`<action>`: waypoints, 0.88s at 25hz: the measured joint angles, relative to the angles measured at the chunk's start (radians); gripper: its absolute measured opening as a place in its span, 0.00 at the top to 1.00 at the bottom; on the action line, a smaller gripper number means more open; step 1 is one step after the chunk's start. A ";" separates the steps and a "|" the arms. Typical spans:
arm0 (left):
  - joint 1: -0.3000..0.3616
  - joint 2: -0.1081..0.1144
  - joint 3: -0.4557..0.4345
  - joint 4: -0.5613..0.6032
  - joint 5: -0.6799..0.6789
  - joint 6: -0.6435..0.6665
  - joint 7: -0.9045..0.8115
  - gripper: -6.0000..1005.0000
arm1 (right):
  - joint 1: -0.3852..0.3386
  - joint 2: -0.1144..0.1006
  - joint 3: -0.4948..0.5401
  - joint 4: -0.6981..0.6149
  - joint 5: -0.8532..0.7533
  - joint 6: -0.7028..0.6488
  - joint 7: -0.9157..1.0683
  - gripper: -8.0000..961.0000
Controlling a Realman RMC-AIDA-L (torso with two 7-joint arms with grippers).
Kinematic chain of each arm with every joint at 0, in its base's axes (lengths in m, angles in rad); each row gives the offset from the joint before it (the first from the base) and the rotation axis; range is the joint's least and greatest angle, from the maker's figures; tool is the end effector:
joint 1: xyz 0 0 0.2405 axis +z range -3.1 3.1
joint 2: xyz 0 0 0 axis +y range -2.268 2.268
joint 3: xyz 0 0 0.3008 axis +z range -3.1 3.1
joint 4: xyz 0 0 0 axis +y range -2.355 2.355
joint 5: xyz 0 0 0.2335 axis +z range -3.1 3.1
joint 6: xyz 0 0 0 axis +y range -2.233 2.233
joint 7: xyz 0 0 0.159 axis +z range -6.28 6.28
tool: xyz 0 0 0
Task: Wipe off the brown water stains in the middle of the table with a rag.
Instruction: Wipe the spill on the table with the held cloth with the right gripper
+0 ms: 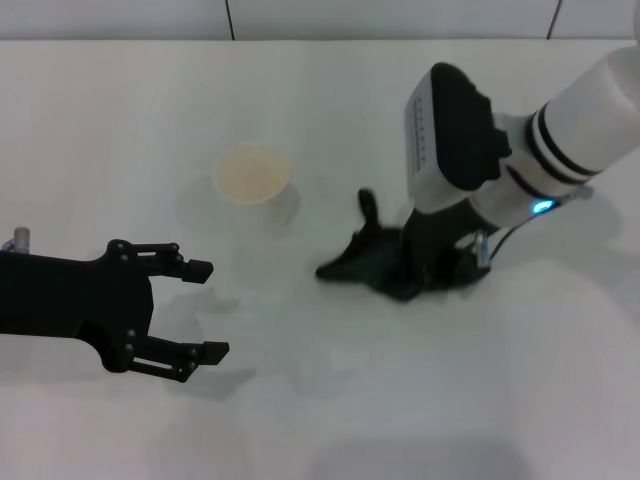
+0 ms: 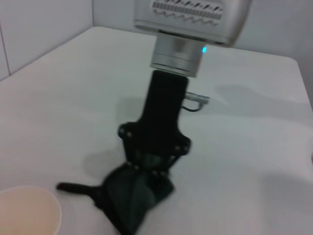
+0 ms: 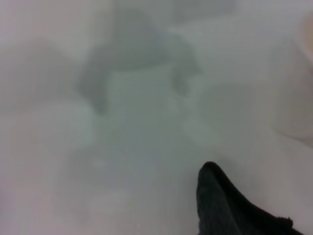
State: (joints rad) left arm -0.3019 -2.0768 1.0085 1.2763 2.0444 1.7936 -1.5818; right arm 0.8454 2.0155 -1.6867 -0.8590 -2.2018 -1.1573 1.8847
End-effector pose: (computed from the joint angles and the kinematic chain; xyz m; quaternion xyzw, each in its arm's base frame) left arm -0.2791 0.3140 0.0108 -0.9887 -0.1035 -0.0937 0.0553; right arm 0.1811 0.4368 -0.1235 -0.9865 -0.0165 -0.1502 0.0635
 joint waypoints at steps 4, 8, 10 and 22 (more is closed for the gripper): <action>0.002 -0.002 0.000 0.000 0.000 0.000 0.000 0.11 | 0.000 -0.002 0.051 0.018 -0.068 0.076 -0.001 0.89; 0.003 -0.002 -0.002 0.000 0.000 -0.001 0.000 0.11 | -0.004 -0.002 0.091 0.013 -0.069 0.071 -0.018 0.89; 0.003 -0.002 -0.002 0.000 -0.002 -0.001 0.001 0.11 | -0.006 0.003 0.084 0.007 -0.065 0.046 -0.022 0.89; 0.003 -0.002 -0.007 0.000 -0.019 -0.002 0.015 0.11 | -0.033 0.009 -0.032 -0.042 0.069 -0.116 -0.052 0.90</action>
State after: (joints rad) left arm -0.2992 -2.0785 1.0018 1.2763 2.0257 1.7916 -1.5669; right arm 0.8121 2.0250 -1.7186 -0.9011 -2.1323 -1.2734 1.8328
